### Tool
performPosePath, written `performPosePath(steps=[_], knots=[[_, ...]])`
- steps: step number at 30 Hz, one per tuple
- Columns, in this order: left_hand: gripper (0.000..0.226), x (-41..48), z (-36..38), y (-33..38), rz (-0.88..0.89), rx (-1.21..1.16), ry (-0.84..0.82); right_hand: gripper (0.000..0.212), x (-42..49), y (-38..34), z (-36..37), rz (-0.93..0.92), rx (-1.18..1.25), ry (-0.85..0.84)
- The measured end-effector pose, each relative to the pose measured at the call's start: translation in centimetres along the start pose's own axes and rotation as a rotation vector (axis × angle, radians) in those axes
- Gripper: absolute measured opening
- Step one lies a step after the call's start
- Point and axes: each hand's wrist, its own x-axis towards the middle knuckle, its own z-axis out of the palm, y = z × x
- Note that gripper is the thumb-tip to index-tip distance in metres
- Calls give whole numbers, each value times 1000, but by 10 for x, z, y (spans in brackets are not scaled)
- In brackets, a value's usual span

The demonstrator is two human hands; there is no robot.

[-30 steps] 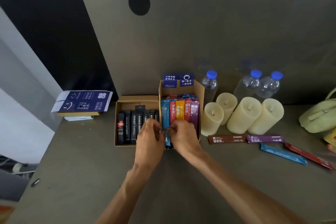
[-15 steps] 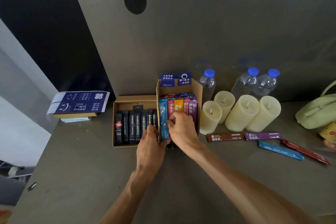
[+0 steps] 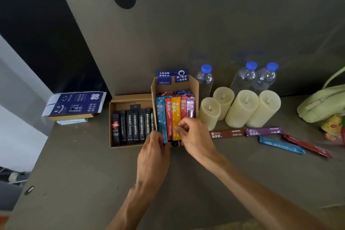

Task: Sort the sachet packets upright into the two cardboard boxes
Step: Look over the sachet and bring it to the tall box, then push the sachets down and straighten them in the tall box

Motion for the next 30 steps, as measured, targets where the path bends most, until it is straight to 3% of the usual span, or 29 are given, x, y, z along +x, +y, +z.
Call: performPosePath(steps=[7, 11, 15, 19, 25, 28, 30], knots=[[6, -11, 49, 43, 264, -39, -103, 11, -26, 49, -72, 82, -95, 111], [27, -6, 97, 68, 401, 27, -288, 7, -36, 91, -104, 139, -169, 157], [53, 6, 142, 79, 332, 187, -480, 12, -43, 128, -121, 235, -244, 146], [67, 10, 164, 66, 272, 304, -540, 16, -46, 149, -130, 272, -267, 119], [68, -5, 151, 47, 357, 332, -527, 14, -37, 156, -131, 205, -388, 57], [66, -18, 138, 39, 400, 309, -559, 28, -34, 155, -125, 151, -471, -87], [65, -24, 135, 34, 410, 295, -564, 26, -35, 153, -119, 131, -518, -171]])
